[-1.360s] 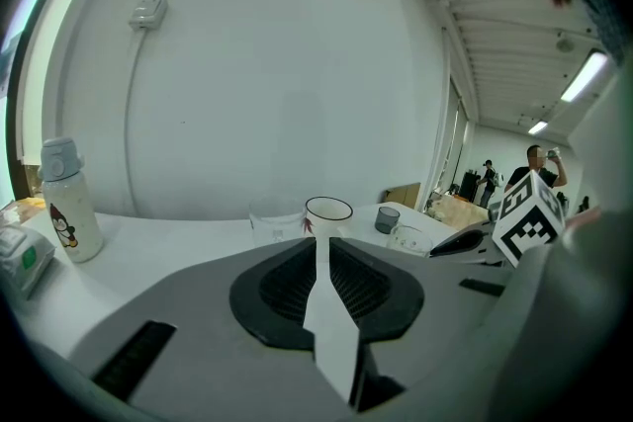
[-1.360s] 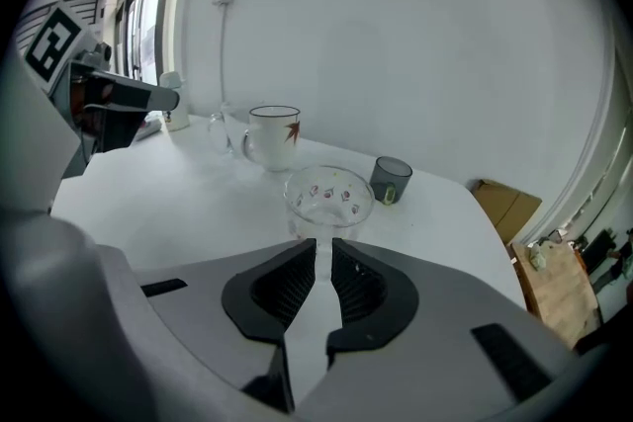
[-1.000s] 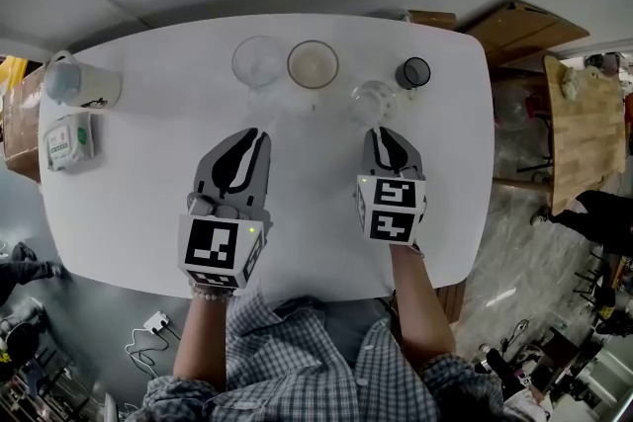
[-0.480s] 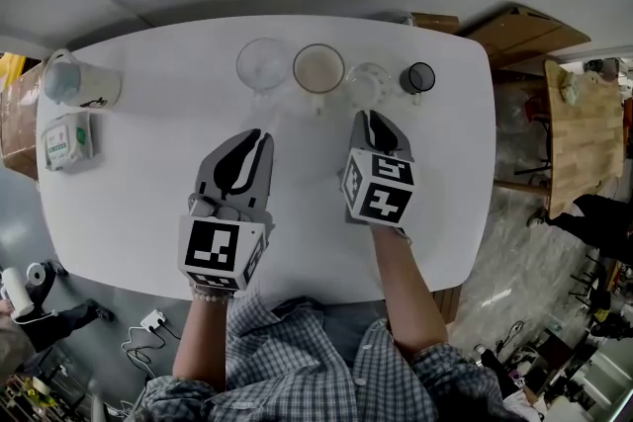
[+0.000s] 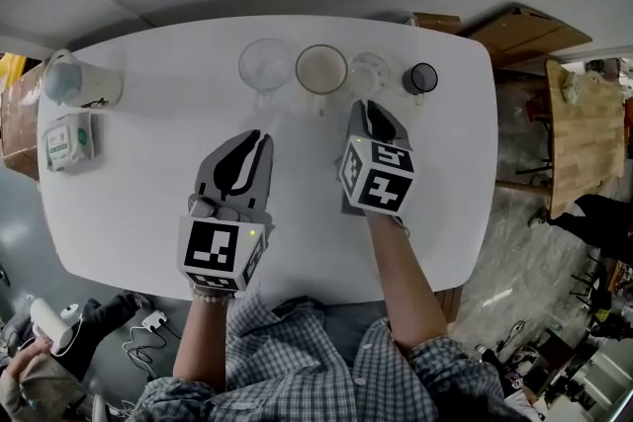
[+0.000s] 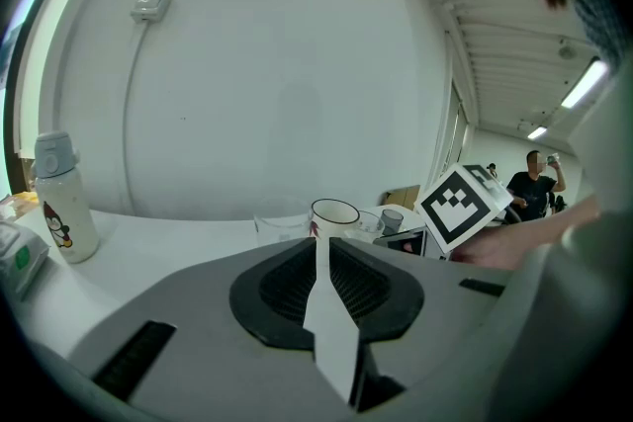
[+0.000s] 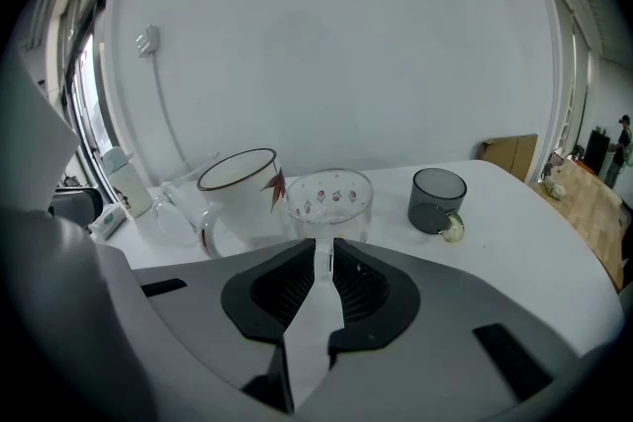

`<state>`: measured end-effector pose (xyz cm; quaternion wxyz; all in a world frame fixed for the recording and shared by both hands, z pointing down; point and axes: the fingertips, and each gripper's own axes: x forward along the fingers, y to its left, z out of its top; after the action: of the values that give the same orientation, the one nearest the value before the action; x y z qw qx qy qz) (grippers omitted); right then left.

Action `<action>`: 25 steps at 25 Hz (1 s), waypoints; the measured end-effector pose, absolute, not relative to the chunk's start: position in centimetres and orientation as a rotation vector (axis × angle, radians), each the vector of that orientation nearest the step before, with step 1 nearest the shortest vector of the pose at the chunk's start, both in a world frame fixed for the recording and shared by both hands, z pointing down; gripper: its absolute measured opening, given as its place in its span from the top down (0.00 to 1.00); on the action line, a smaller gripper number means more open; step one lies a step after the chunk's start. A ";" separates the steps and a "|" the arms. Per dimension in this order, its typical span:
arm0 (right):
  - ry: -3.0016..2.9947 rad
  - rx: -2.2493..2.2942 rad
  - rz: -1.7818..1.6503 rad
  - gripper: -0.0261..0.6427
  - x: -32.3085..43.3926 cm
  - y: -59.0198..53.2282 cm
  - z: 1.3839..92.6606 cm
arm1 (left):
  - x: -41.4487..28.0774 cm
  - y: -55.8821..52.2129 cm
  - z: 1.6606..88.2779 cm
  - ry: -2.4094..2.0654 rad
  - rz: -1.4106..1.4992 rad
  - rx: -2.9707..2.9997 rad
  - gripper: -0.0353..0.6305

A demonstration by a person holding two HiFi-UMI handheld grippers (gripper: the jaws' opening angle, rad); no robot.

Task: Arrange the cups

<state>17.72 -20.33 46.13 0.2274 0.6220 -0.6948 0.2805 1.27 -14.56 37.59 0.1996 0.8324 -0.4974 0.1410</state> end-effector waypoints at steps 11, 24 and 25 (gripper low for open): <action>-1.918 1.708 0.720 0.82 21.4 -17.4 45.1 | 1.2 -14.2 37.9 -1.380 0.423 2.346 0.88; -1.737 1.703 0.506 0.82 28.4 -21.0 46.8 | 2.6 -13.8 37.6 -1.328 0.429 2.382 0.88; -1.730 1.705 0.492 0.82 28.5 -21.2 46.9 | 2.6 -13.8 37.6 -1.330 0.430 2.380 0.88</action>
<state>28.47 -21.16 46.87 0.3257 0.6505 -0.6600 0.1875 2.59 -13.77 37.58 0.1895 0.8466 -0.4732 0.1529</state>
